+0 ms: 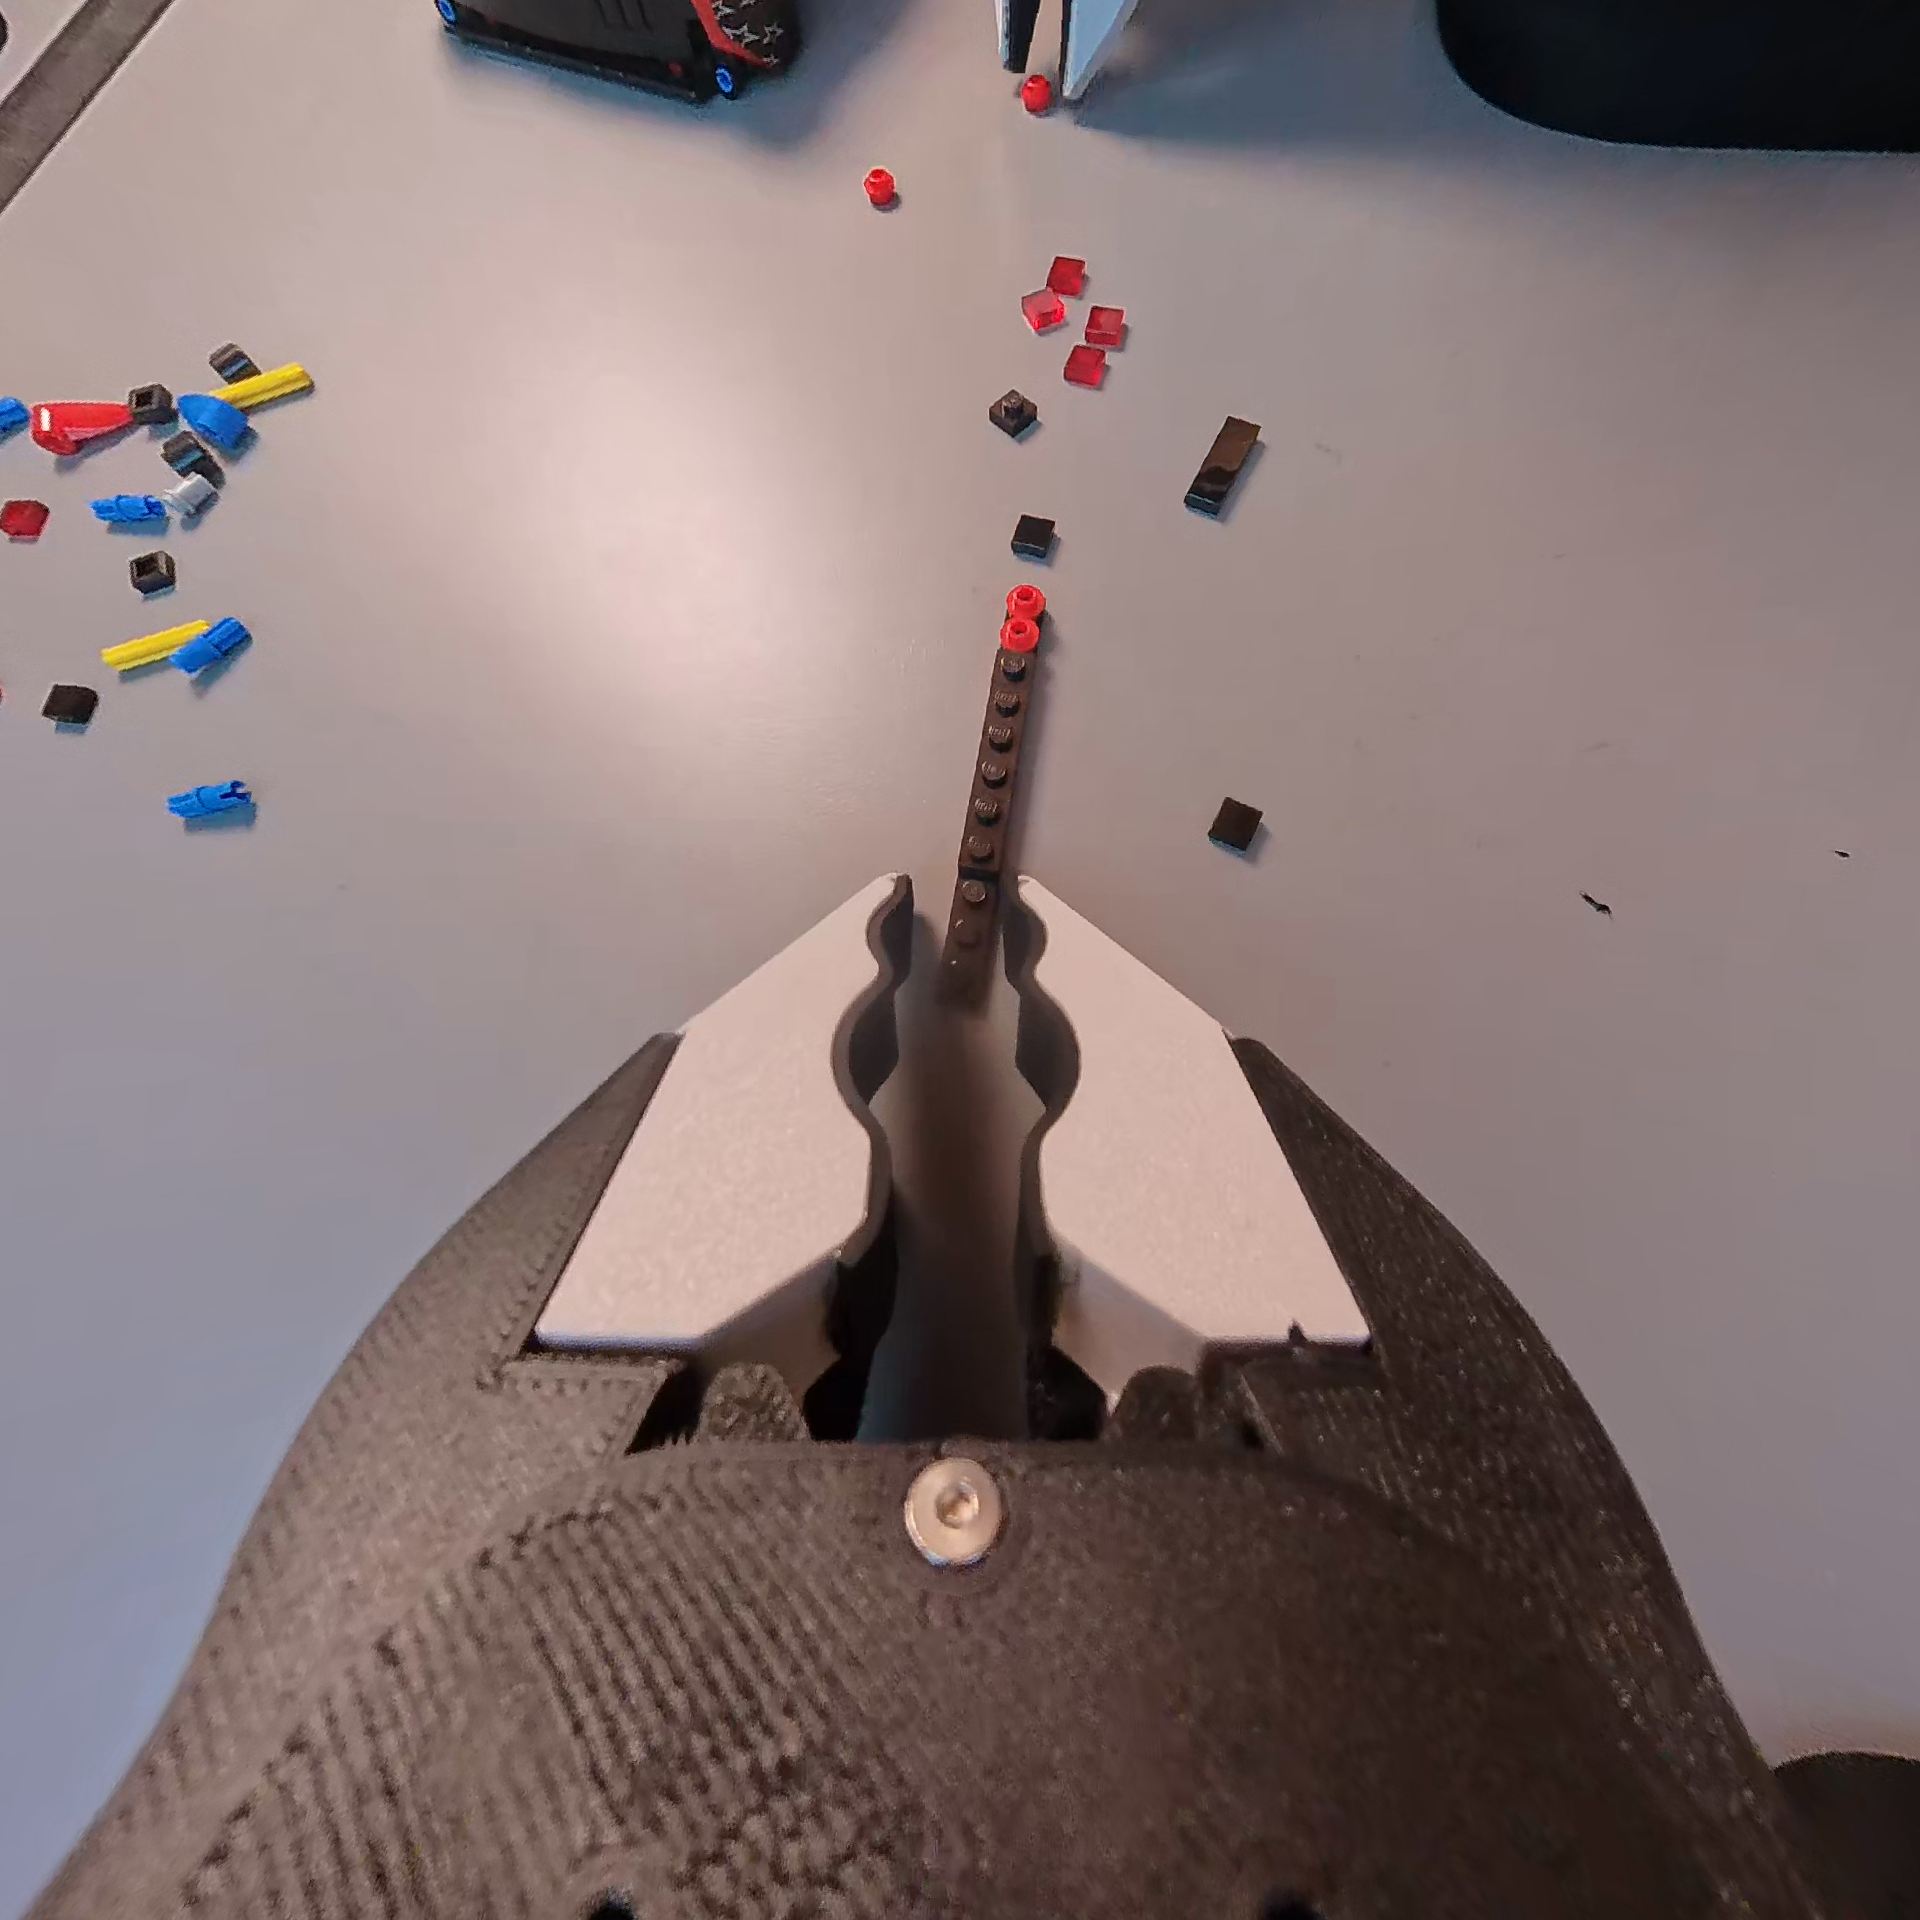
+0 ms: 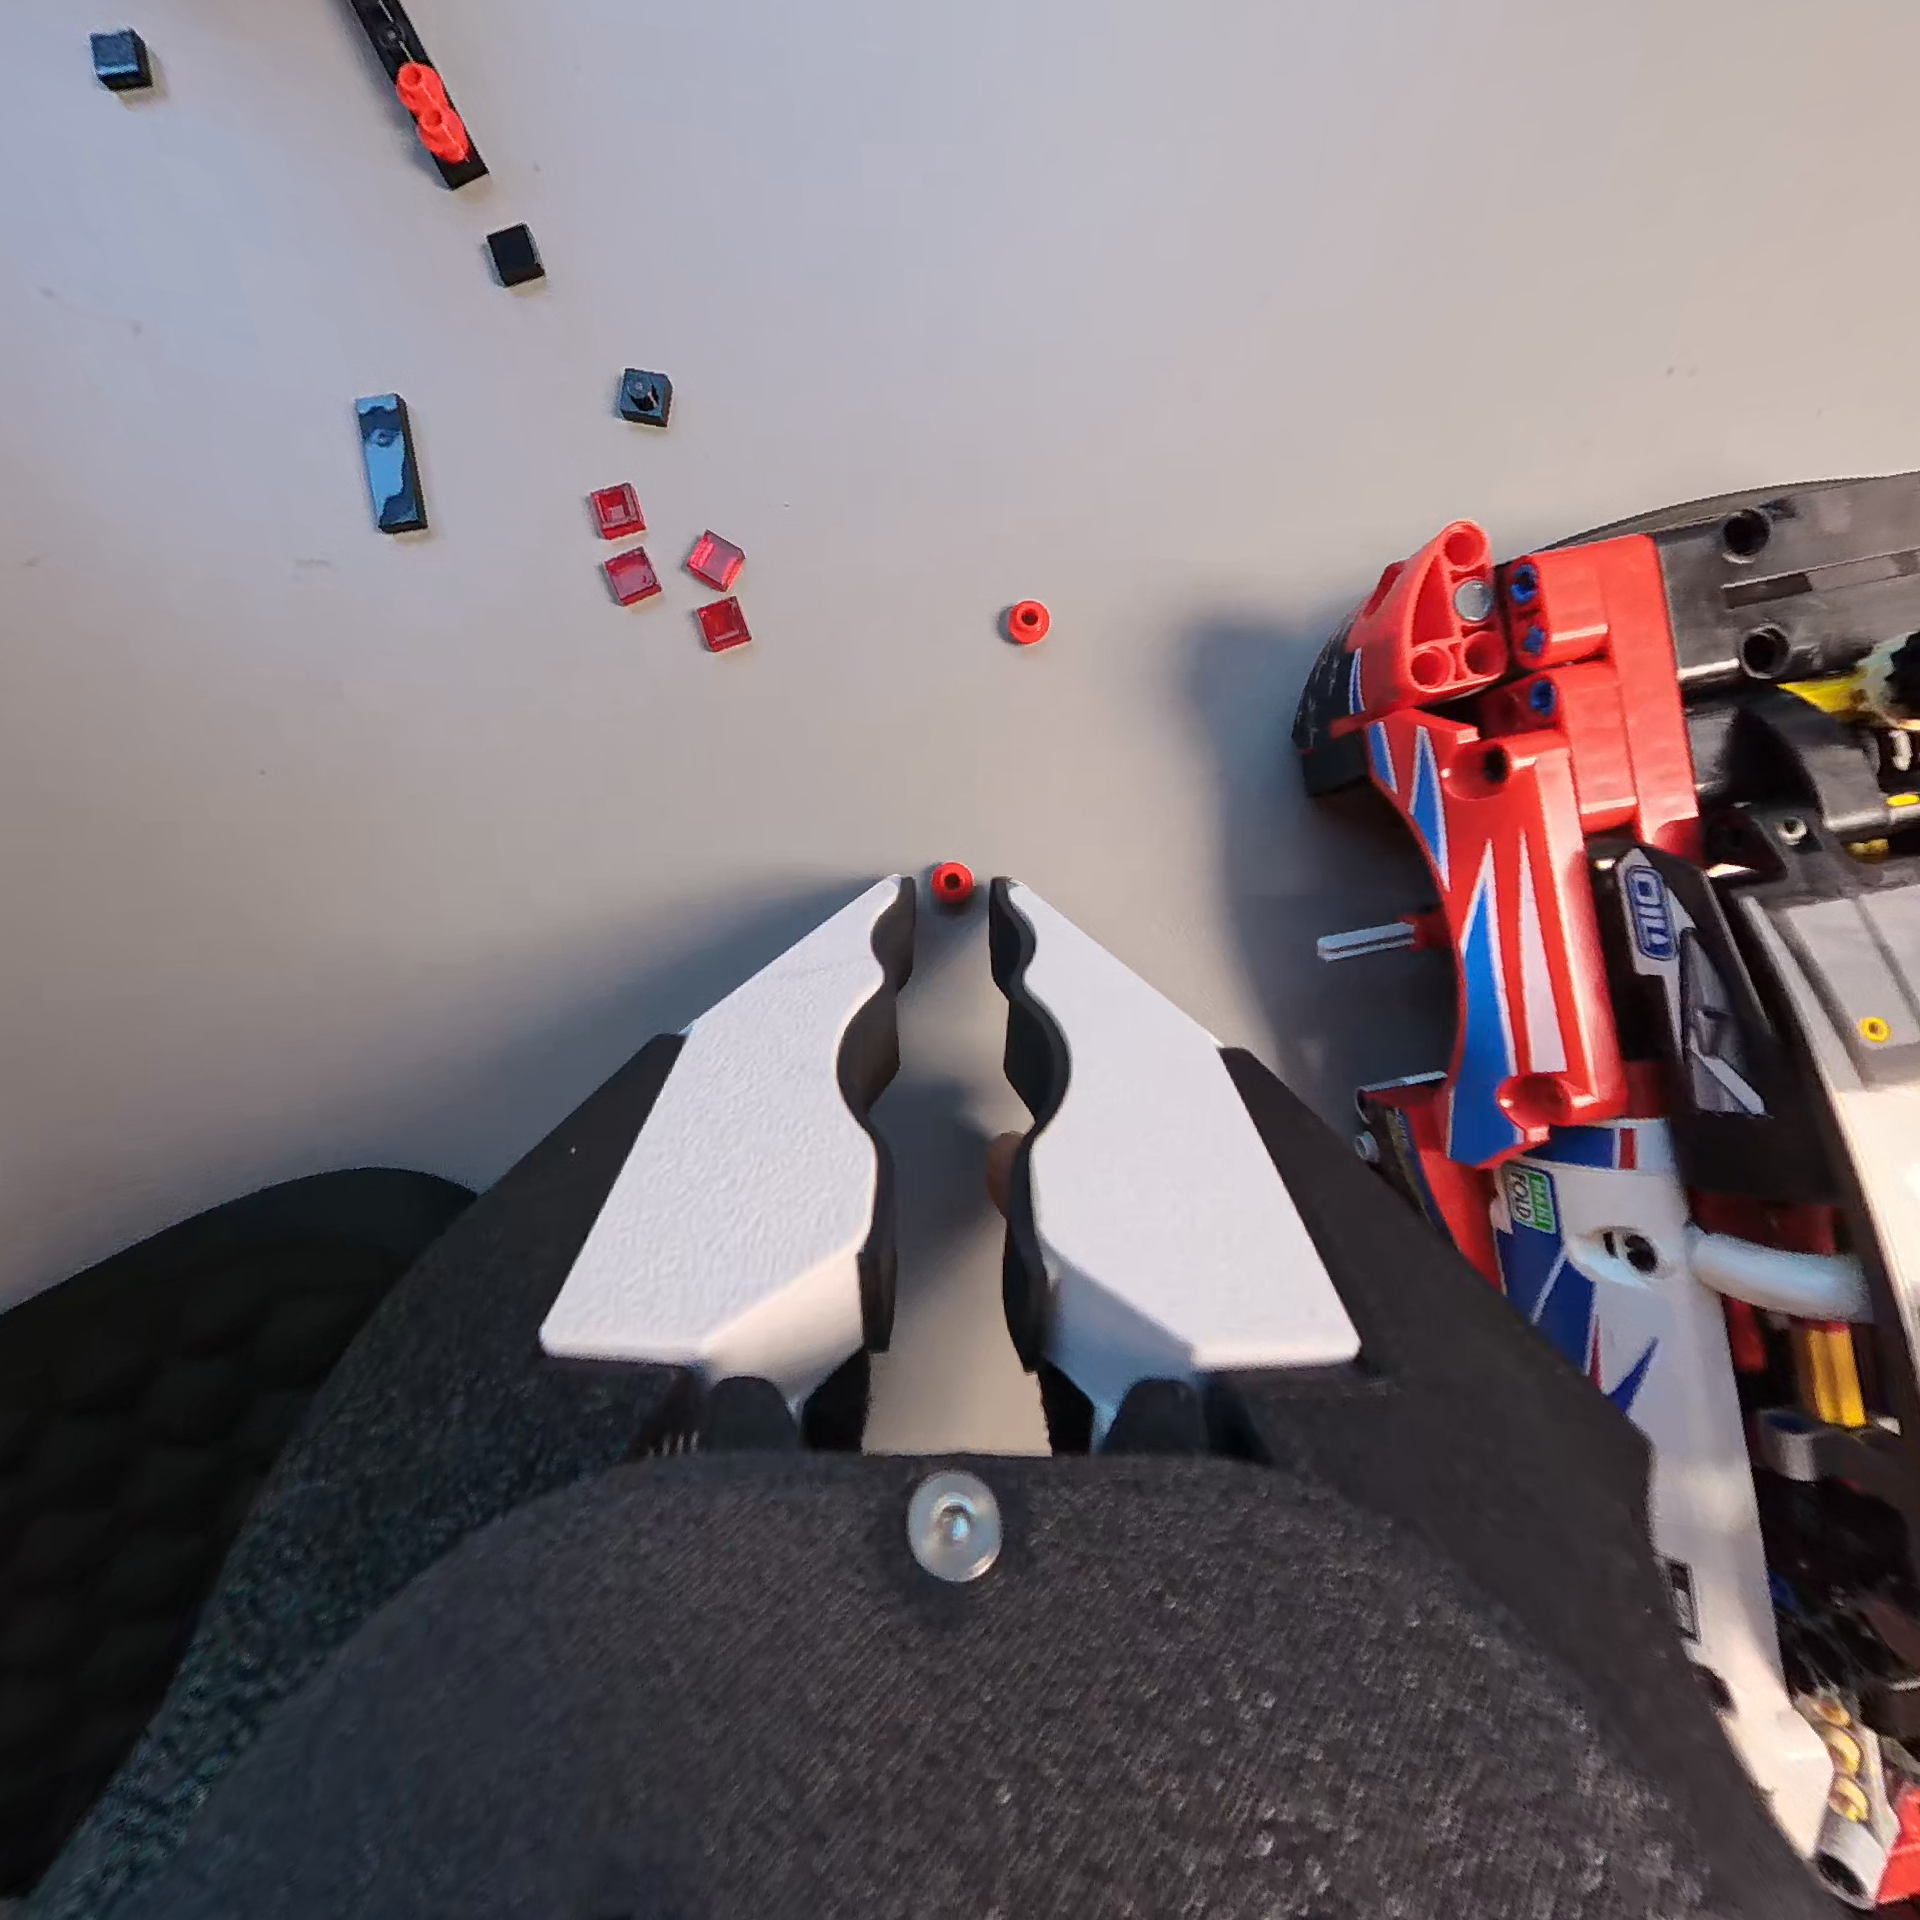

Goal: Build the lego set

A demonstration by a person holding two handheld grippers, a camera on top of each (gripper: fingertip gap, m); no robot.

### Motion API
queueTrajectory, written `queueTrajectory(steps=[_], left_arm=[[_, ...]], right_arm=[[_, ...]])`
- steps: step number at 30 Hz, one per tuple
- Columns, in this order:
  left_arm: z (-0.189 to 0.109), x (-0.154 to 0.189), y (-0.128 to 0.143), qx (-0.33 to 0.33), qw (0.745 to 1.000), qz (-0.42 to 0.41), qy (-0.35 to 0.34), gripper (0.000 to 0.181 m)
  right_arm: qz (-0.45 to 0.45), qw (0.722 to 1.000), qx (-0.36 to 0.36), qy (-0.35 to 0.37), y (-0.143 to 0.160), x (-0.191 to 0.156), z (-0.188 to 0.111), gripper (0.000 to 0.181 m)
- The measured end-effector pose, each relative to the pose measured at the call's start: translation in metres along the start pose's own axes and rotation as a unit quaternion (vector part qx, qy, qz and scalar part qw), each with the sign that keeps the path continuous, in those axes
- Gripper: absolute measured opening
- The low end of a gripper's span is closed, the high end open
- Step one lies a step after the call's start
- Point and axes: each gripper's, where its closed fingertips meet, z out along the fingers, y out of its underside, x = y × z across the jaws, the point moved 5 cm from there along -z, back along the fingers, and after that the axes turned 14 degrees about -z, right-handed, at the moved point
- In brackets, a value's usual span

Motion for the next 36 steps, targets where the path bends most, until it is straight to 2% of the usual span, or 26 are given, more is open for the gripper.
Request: queueTrajectory(steps=[17, 20, 23, 25, 27, 29, 32, 36], left_arm=[[-0.007, -0.002, 0.005, -0.016, 1.0, 0.0, 0.006, 0.015], [-0.007, 0.002, 0.006, -0.017, 1.0, 0.003, 0.013, 0.01], [-0.008, 0.004, 0.004, -0.012, 1.0, 0.007, 0.017, 0.011], [-0.012, 0.006, -0.005, 0.02, 0.999, 0.003, 0.025, 0.012], [-0.019, 0.007, -0.019, 0.078, 0.997, 0.001, 0.026, 0.014], [-0.028, 0.009, -0.033, 0.141, 0.99, 0.001, 0.027, 0.014], [-0.038, 0.015, -0.047, 0.209, 0.978, 0.009, 0.024, 0.017], [-0.052, 0.023, -0.06, 0.271, 0.962, 0.025, 0.021, 0.017]], right_arm=[[-0.003, 1.0, 0.001, 0.006, -0.003, -0.004, 0.004, 0.005], [-0.004, 0.999, 0.045, 0.011, -0.018, -0.009, 0.001, 0.005], [-0.01, 0.988, 0.151, 0.025, -0.053, -0.015, -0.006, 0.005], [0.01, 0.965, 0.262, 0.031, -0.087, -0.021, -0.012, 0.005], [0.069, 0.923, 0.378, 0.005, -0.121, -0.029, -0.015, 0.005], [0.13, 0.877, 0.461, -0.039, -0.146, -0.039, -0.013, 0.005], [0.188, 0.814, 0.534, -0.131, -0.171, -0.055, -0.006, 0.005], [0.26, 0.712, 0.597, -0.263, -0.182, -0.061, -0.007, 0.004]])
